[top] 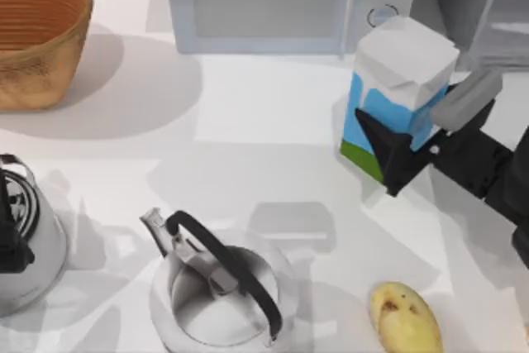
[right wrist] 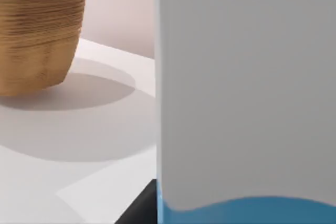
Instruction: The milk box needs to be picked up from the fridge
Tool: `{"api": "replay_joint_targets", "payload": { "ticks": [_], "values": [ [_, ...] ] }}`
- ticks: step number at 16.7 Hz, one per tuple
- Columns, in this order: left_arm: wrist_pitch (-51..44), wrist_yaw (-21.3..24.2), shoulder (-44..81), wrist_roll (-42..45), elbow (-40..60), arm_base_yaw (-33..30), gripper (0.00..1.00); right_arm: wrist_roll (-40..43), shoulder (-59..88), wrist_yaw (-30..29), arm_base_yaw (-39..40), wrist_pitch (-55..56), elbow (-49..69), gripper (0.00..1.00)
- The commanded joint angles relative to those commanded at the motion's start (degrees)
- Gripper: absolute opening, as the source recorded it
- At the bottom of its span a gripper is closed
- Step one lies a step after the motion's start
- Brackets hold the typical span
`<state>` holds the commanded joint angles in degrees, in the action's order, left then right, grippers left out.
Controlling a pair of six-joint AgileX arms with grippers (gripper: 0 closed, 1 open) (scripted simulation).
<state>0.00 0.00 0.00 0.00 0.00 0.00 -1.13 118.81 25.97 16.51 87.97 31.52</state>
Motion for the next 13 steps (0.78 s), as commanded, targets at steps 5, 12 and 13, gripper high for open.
{"api": "replay_joint_targets", "payload": {
  "ticks": [5, 12, 13],
  "values": [
    [0.0, 0.0, 0.0, 0.0, 0.0, 0.0, 1.00, 0.0, 0.0, 0.0, 0.0, 0.0, 0.0, 0.60],
    [0.0, 0.0, 0.0, 0.0, 0.0, 0.0, 1.00, 0.0, 0.0, 0.0, 0.0, 0.0, 0.0, 1.00],
    [0.0, 0.0, 0.0, 0.0, 0.0, 0.0, 1.00, 0.0, 0.0, 0.0, 0.0, 0.0, 0.0, 1.00]
  ]
}}
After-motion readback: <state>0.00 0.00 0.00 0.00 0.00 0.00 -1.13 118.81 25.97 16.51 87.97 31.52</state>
